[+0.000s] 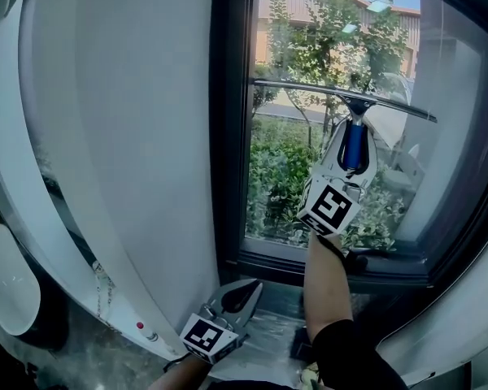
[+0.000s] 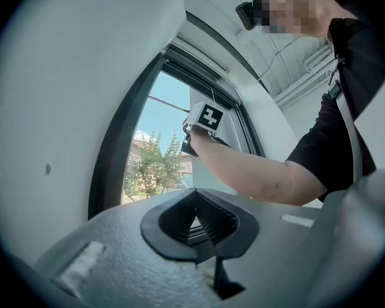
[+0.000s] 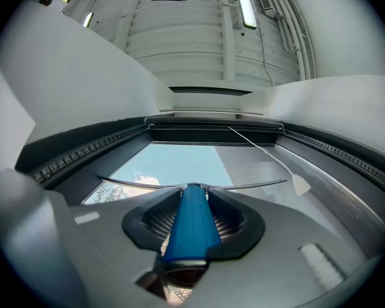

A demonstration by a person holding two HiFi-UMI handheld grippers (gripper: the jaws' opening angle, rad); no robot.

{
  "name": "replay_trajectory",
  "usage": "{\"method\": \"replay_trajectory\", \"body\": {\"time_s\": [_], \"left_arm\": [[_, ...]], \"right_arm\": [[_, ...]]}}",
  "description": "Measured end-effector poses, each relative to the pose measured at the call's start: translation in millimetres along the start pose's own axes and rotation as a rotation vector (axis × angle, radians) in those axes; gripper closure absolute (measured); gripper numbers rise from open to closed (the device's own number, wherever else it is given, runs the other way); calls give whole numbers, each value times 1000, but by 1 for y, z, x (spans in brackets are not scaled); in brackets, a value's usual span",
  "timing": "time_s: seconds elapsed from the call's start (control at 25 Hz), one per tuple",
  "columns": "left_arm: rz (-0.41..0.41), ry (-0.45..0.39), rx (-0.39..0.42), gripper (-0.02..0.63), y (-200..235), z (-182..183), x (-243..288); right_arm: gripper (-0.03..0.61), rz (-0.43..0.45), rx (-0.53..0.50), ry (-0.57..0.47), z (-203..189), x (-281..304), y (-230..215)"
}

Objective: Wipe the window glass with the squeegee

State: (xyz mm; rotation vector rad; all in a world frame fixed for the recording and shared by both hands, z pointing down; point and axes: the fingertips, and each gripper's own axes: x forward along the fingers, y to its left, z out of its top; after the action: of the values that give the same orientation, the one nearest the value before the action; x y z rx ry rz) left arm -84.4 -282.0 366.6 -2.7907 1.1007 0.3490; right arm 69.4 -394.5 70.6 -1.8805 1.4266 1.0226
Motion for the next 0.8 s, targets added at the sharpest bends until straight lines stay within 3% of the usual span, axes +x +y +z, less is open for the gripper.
{"method": "replay_trajectory", "body": {"time_s": [0.8], "left_arm": [[27,10,34,615,4,-1,0]], "right_arm": [[451,4,8,48,-17,-29,2]]}}
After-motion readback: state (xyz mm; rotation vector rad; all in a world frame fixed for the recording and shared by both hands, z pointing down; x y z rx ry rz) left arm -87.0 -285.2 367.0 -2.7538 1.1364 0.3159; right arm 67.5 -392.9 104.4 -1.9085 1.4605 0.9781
